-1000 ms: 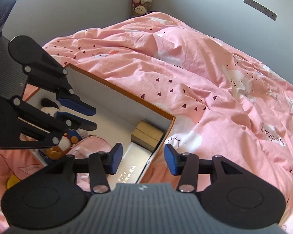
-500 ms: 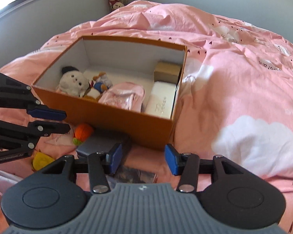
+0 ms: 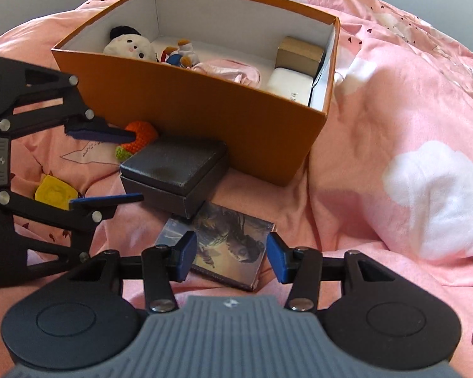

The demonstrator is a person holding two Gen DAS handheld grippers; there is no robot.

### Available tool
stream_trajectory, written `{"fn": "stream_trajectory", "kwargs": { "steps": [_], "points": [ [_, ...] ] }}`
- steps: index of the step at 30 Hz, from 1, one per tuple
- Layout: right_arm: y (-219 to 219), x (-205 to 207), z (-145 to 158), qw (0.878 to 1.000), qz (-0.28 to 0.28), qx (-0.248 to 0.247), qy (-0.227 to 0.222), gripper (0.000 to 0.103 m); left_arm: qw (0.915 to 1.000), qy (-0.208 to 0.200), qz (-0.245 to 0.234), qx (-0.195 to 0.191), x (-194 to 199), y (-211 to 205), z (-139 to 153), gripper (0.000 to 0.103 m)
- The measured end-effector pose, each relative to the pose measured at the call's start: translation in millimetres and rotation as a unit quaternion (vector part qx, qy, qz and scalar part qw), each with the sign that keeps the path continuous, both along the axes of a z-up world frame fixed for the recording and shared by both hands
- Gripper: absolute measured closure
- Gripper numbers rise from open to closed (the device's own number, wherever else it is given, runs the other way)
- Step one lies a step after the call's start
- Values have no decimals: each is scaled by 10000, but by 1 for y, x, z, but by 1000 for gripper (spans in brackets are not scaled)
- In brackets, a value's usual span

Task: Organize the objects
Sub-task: 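Withdraw both grippers from the shoebox toward the dark grey box and photo card, then grasp the dark grey box with left gripper while right gripper grasps the photo card pack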

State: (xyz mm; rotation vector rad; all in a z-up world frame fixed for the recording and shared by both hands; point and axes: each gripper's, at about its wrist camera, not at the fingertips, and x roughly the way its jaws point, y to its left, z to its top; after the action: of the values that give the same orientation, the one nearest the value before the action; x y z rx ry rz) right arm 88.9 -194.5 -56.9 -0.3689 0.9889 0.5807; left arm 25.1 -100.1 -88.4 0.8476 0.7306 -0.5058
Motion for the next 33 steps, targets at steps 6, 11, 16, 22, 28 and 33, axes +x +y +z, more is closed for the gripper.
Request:
{"fn": "stream_trajectory", "kwargs": {
  "steps": [6,11,16,22,28,33],
  "points": [
    [0,0,-3,9999,67,-48,66,51,9993,41,-224,310,3,-9,-19,49],
    [5,-3,-6,9995,245,-171,52,50,9995,87,-209,242,5,-8,-22,52],
    [12,-7,-5,9971,634,-415,-87,50,9991,306,105,-290,5,7,-5,57],
    [21,-13,-5,9879,1256,-850,-322,44,9820,864,941,-1391,8,40,34,61],
    [36,-21,-18,9739,1801,-1330,-364,40,9572,1383,1590,-1984,12,63,46,62],
    [47,-24,-31,9630,1985,-1739,-555,34,9393,1685,1964,-2253,30,74,39,62]
  ]
}}
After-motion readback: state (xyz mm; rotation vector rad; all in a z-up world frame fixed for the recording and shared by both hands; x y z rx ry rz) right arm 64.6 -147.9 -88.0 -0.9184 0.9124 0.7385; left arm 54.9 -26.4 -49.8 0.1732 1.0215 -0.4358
